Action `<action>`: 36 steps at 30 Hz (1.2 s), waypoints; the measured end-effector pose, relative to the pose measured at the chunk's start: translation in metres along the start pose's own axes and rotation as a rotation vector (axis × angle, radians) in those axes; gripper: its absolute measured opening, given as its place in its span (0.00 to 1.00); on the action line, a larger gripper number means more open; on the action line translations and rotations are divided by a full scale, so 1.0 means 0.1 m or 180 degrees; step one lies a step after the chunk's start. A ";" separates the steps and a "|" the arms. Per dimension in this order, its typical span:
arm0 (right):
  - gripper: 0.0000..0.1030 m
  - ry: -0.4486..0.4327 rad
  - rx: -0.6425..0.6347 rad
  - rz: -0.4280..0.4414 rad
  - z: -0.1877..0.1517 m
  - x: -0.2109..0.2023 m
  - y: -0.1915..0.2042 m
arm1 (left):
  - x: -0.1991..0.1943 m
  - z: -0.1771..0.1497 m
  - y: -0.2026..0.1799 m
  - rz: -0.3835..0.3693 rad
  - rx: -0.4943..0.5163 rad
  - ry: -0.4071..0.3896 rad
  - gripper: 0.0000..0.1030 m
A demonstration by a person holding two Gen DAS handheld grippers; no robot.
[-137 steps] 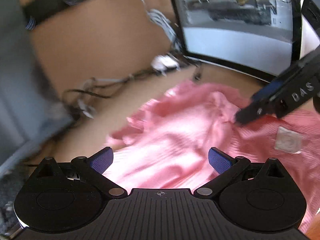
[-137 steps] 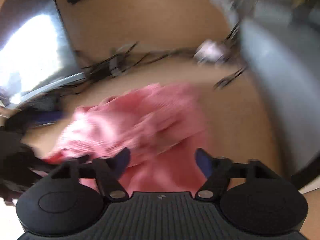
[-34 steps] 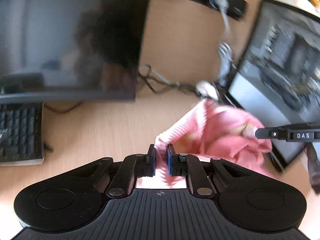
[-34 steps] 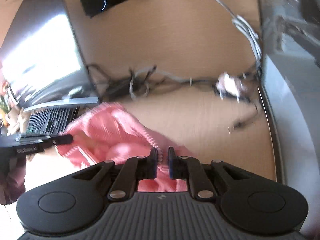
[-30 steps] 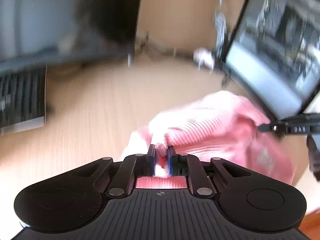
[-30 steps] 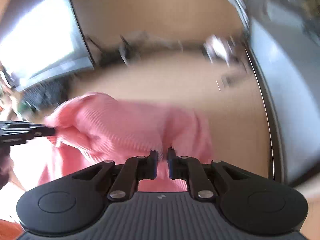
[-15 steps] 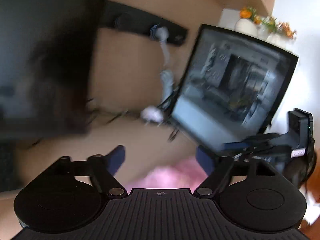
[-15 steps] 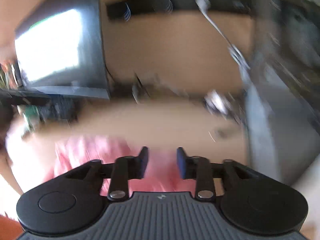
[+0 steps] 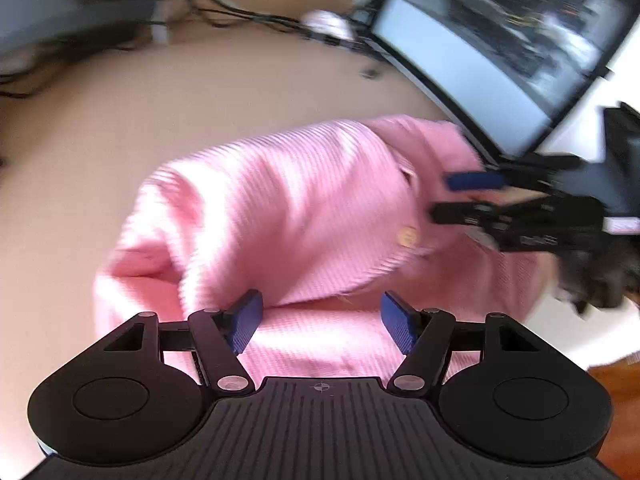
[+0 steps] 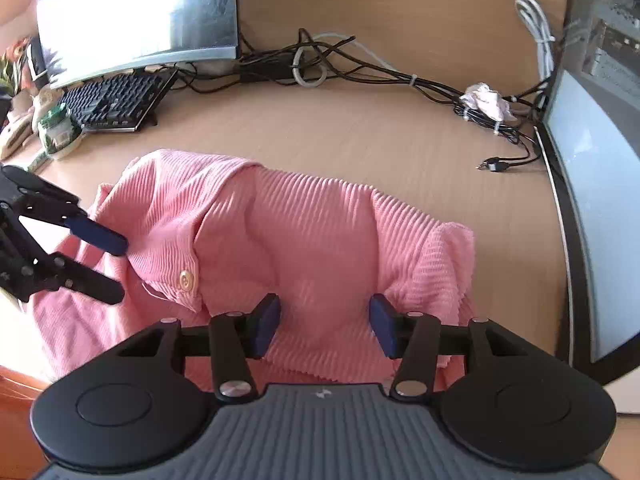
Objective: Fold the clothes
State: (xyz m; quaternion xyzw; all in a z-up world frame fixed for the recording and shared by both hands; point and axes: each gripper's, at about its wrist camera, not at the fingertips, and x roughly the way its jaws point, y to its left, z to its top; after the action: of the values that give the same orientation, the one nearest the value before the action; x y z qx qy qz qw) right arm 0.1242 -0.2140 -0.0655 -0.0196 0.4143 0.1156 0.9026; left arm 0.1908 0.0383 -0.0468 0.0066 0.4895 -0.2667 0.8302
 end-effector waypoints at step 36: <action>0.84 0.0079 -0.0010 -0.0152 -0.19 0.20 0.03 | -0.42 0.44 1.46 -0.0777 -0.2164 -0.1563 0.89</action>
State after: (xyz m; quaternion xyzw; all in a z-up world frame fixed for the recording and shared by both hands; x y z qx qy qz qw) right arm 0.1218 -0.2102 -0.0930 -0.0324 0.4247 0.0943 0.8998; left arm 0.2761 0.1702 -0.0266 -0.3887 0.3347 -0.1803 0.8393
